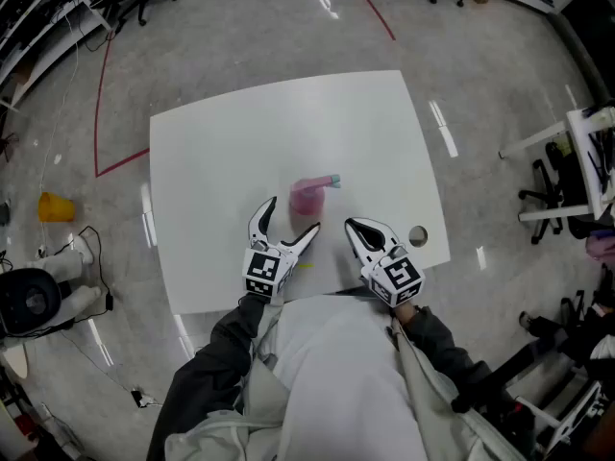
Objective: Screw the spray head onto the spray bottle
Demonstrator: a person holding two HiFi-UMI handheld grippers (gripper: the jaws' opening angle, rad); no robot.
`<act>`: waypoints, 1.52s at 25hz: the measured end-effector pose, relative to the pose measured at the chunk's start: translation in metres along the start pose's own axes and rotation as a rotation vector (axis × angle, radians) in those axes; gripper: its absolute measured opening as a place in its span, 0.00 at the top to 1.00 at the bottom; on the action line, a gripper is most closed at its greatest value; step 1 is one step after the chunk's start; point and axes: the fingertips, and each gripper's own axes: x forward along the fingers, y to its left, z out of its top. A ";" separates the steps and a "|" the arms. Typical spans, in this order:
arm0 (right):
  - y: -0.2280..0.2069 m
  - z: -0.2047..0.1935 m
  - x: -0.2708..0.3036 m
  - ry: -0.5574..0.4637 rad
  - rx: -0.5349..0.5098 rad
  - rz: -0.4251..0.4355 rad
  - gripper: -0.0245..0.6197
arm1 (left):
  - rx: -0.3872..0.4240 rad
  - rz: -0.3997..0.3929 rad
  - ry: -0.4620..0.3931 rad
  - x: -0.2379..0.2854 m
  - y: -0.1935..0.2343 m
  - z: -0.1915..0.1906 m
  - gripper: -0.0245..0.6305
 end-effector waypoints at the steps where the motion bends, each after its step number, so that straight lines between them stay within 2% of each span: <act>1: -0.002 -0.002 -0.001 0.002 0.001 -0.005 0.97 | 0.037 -0.004 0.011 0.009 0.004 -0.004 0.24; 4: -0.007 -0.005 -0.004 0.006 0.004 -0.024 0.97 | 0.106 -0.035 0.040 0.037 0.013 -0.015 0.22; 10: -0.020 -0.006 -0.020 -0.003 0.042 -0.097 0.97 | 0.158 -0.123 0.025 0.077 0.004 -0.007 0.21; 12: -0.024 -0.001 -0.025 -0.040 0.069 -0.120 0.97 | 0.155 -0.148 0.028 0.085 0.002 -0.006 0.22; 13: -0.026 0.005 -0.027 -0.071 0.079 -0.128 0.97 | 0.151 -0.158 0.030 0.086 0.001 -0.007 0.28; 17: -0.025 0.036 -0.034 -0.171 0.060 -0.113 0.94 | 0.133 -0.220 0.039 0.077 -0.009 -0.006 0.29; 20: -0.010 0.061 -0.035 -0.196 0.024 0.013 0.58 | 0.158 -0.262 0.020 0.061 -0.024 0.010 0.29; 22: 0.006 0.078 -0.033 -0.194 -0.021 0.118 0.55 | 0.188 -0.313 0.001 0.046 -0.036 0.024 0.29; 26: 0.050 0.120 -0.025 -0.166 -0.088 0.355 0.55 | 0.196 -0.553 0.002 0.013 -0.073 0.046 0.29; 29: 0.082 0.135 -0.017 -0.114 -0.253 0.489 0.55 | 0.289 -0.617 0.049 0.001 -0.090 0.055 0.29; 31: 0.091 0.146 -0.011 -0.138 -0.321 0.474 0.55 | 0.313 -0.600 0.069 0.000 -0.092 0.060 0.29; 32: 0.090 0.151 -0.009 -0.160 -0.333 0.434 0.59 | 0.308 -0.567 0.069 0.002 -0.090 0.064 0.29; 33: 0.086 0.156 -0.006 -0.180 -0.334 0.377 0.74 | 0.299 -0.513 0.064 0.004 -0.084 0.069 0.29; 34: 0.079 0.159 -0.003 -0.194 -0.319 0.309 0.77 | 0.296 -0.438 0.061 0.007 -0.075 0.074 0.29; 36: 0.057 0.159 0.006 -0.196 -0.192 0.147 0.77 | 0.335 -0.247 0.102 0.014 -0.055 0.073 0.29; 38: 0.034 0.153 0.011 -0.189 0.048 -0.029 0.77 | 0.393 -0.084 0.195 0.019 -0.042 0.066 0.29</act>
